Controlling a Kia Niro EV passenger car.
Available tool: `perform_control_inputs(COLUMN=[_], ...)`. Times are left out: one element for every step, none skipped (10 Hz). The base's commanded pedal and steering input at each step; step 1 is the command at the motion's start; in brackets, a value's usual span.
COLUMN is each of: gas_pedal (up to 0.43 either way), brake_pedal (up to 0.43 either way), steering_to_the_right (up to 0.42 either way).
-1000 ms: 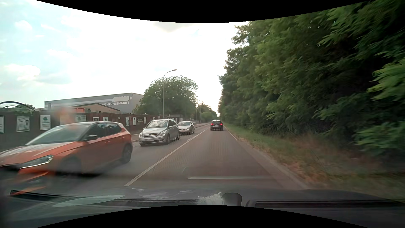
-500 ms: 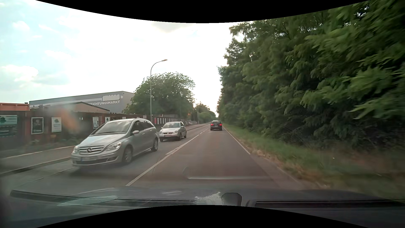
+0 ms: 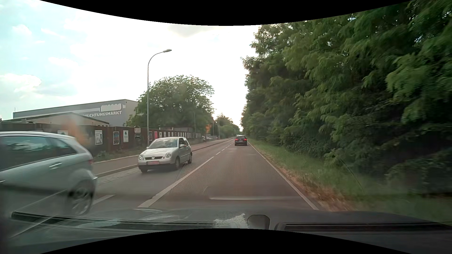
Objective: Follow the waypoints while adhering to traffic rules and regulations
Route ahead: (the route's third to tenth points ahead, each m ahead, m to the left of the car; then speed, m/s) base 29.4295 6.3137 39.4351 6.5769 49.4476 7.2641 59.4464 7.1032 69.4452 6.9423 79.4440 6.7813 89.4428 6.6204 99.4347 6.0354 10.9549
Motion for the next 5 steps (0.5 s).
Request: perform_control_inputs(gas_pedal=[0.098, 0.087, 0.098, 0.098, 0.098], brake_pedal=[0.0, 0.0, 0.0, 0.0, 0.0], steering_to_the_right=[0.003, 0.003, 0.003, 0.003, 0.003])
